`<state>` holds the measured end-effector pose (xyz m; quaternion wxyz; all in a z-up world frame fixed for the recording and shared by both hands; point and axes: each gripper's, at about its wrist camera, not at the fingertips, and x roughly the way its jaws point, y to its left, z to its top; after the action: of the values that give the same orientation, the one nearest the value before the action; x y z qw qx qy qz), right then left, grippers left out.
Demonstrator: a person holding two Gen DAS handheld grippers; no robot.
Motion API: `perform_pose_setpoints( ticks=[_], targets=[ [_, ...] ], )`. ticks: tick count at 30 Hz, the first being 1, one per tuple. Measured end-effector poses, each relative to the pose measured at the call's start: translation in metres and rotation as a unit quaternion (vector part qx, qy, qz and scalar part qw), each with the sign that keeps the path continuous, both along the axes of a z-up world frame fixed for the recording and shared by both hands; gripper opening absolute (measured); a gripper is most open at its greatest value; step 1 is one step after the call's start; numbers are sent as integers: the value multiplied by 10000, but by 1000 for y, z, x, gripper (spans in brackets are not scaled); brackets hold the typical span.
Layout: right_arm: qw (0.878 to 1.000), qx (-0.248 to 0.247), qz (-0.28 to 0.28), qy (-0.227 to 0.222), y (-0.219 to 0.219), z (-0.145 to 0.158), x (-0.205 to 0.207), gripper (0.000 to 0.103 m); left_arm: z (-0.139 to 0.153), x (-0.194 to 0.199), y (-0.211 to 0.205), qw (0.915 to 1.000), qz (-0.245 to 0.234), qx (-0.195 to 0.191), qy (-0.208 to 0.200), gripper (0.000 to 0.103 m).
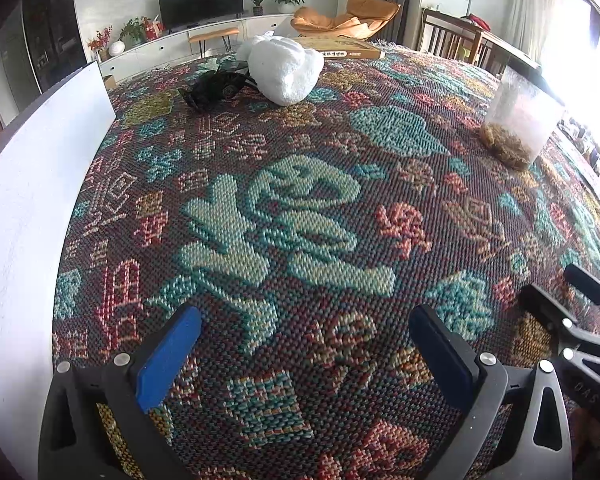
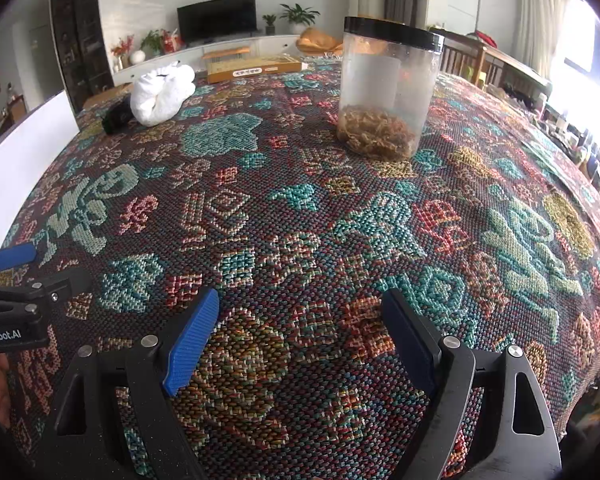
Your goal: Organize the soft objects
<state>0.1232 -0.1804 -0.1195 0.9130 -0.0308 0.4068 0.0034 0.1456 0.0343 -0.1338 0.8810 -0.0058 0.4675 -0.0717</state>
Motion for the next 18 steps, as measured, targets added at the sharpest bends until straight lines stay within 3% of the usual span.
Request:
perform_pose_setpoints(
  ticks=[5,8,11,17,18],
  targets=[
    [10000,3,1,-1,0,0,0,86,50,58,8,9987,102,-171,-463,103],
    [10000,8,2,-4,-1,0,0,86,67,111,-1,9975,101,274,-637,103],
    [10000,28,12,-13,2,-1,-2,86,68,164,-13,9955,134,717,-612,103],
    [9999,143,62,-54,1,-4,-2,86,45,229,-26,9934,420,1002,-362,102],
    [9998,160,66,-60,0,-4,-2,86,40,232,-29,9932,383,1052,-323,86]
  ],
)
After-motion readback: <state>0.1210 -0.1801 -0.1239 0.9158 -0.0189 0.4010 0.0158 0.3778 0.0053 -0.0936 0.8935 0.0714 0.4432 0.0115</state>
